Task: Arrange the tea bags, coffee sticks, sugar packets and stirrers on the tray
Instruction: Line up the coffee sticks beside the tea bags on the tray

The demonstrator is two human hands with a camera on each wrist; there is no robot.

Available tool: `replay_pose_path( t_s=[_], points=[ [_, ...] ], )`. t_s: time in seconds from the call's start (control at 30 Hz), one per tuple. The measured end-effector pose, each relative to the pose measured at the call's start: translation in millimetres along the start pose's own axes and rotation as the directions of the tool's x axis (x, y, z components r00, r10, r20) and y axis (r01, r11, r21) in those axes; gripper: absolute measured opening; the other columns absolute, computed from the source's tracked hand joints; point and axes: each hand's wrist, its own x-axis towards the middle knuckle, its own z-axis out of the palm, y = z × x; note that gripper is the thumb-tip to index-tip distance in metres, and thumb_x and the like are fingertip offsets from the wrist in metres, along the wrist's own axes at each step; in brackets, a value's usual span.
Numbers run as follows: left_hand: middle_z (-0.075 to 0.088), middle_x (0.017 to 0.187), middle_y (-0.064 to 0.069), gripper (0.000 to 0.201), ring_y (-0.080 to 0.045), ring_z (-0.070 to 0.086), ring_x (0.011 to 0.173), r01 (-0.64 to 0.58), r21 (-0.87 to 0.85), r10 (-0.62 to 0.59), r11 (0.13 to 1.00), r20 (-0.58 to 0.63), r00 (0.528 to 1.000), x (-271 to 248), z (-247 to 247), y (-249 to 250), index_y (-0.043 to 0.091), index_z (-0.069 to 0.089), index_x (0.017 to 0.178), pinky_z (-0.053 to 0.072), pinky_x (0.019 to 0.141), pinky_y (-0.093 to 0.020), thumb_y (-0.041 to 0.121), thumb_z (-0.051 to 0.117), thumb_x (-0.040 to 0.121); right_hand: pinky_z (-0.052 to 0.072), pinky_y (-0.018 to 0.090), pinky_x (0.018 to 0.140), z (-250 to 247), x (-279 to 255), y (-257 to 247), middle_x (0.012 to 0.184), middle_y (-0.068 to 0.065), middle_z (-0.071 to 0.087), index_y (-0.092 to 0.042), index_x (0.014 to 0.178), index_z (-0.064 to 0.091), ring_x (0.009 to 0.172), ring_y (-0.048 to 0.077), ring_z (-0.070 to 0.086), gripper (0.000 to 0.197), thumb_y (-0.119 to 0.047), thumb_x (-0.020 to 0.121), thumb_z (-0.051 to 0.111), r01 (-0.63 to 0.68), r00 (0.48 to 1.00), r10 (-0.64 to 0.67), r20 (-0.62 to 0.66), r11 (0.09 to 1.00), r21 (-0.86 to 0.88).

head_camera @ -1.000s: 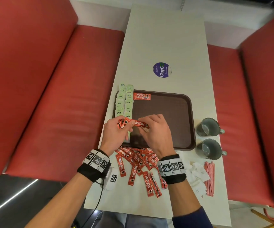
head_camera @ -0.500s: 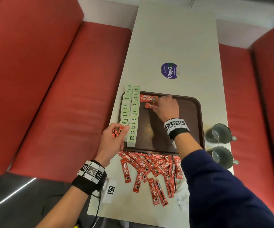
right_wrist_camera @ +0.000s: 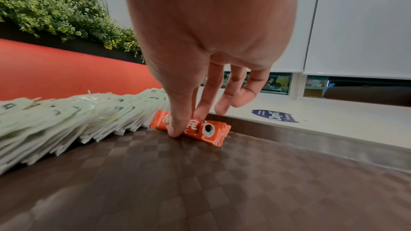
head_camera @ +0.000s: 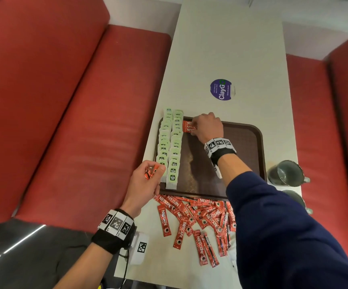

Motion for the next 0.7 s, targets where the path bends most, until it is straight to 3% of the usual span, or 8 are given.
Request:
replay_pose_path(
  t_s=[0.3, 0.43, 0.57, 0.7],
  points=[
    [0.061, 0.070, -0.001, 0.022, -0.016, 0.054, 0.058, 0.046, -0.073, -0.044, 0.996, 0.039, 0.998, -3, 3, 7, 0.019, 0.067, 0.116, 0.044, 0.055, -0.029, 0.037, 0.070, 0.104, 0.047, 0.046, 0.096, 0, 4, 0, 0.122, 0.005, 0.075, -0.028, 0.126, 0.076, 0.122, 0.032, 0.059, 0.037, -0.035, 0.091, 0.086, -0.014, 1.000, 0.014, -0.025, 1.000, -0.003],
    [0.058, 0.079, -0.008, 0.013, -0.017, 0.050, 0.055, 0.079, -0.096, -0.071, 0.992, 0.087, 0.994, -5, 1, 11, 0.010, 0.060, 0.113, 0.035, 0.045, -0.022, 0.023, 0.063, 0.109, 0.047, 0.046, 0.094, -4, -2, -3, 0.120, 0.005, 0.074, -0.027, 0.126, 0.075, 0.119, 0.032, 0.059, 0.040, -0.041, 0.090, 0.086, -0.026, 0.998, 0.027, -0.054, 0.999, 0.026],
    [0.054, 0.083, -0.012, 0.005, -0.021, 0.049, 0.057, 0.108, -0.159, -0.082, 0.981, 0.163, 0.983, -7, -2, 12, 0.013, 0.048, 0.103, 0.024, 0.049, -0.033, 0.009, 0.050, 0.105, 0.050, 0.042, 0.084, -24, -33, -9, 0.114, 0.005, 0.077, -0.025, 0.120, 0.078, 0.109, 0.032, 0.064, 0.036, -0.050, 0.094, 0.079, -0.066, 0.985, 0.103, -0.138, 0.966, 0.250],
    [0.058, 0.080, -0.012, 0.006, -0.020, 0.050, 0.065, 0.096, -0.162, -0.054, 0.982, 0.249, 0.967, -17, -1, 17, 0.008, 0.051, 0.111, 0.034, 0.054, -0.031, 0.011, 0.056, 0.110, 0.058, 0.034, 0.083, -54, -96, -24, 0.103, -0.012, 0.080, -0.031, 0.110, 0.081, 0.094, 0.010, 0.072, 0.031, -0.058, 0.099, 0.071, -0.079, 0.983, 0.165, -0.079, 0.774, 0.628]
  ],
)
